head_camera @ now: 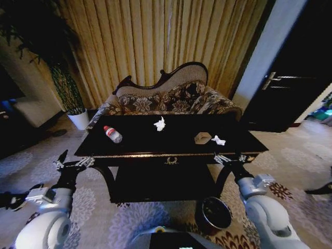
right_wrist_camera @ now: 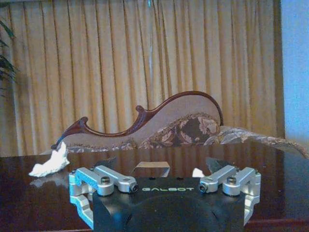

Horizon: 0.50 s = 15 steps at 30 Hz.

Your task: Move to the front of the table and place the trash on the table into the trash bin.

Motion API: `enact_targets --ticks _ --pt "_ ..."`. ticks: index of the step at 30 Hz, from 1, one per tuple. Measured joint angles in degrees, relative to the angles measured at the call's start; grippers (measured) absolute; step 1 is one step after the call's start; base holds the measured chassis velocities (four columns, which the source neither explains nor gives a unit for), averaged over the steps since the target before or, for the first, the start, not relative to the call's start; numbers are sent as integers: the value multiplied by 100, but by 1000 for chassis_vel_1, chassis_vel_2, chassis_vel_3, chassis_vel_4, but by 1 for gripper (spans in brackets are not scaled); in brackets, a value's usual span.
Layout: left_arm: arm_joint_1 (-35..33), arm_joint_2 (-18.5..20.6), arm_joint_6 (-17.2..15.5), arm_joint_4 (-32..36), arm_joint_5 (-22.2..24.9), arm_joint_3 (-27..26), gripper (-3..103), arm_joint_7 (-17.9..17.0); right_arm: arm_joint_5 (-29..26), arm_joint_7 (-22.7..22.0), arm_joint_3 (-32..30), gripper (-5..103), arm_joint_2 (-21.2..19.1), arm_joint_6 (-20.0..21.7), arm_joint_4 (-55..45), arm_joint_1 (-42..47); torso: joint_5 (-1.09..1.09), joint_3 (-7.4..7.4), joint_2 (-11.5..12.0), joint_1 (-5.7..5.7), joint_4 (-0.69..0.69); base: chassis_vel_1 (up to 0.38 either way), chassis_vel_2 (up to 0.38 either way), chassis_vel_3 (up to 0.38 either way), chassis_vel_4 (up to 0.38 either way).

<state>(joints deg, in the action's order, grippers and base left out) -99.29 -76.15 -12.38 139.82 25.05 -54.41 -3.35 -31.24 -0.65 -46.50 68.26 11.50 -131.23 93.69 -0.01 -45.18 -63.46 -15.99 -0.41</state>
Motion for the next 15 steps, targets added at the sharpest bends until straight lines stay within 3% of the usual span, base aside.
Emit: enact_targets --ticks 15 --pt "-113 45 -21 164 214 -241 100 -11 -254 -321 268 100 -301 517 343 -778 1 1 -2 4 0 0 0 0 0"
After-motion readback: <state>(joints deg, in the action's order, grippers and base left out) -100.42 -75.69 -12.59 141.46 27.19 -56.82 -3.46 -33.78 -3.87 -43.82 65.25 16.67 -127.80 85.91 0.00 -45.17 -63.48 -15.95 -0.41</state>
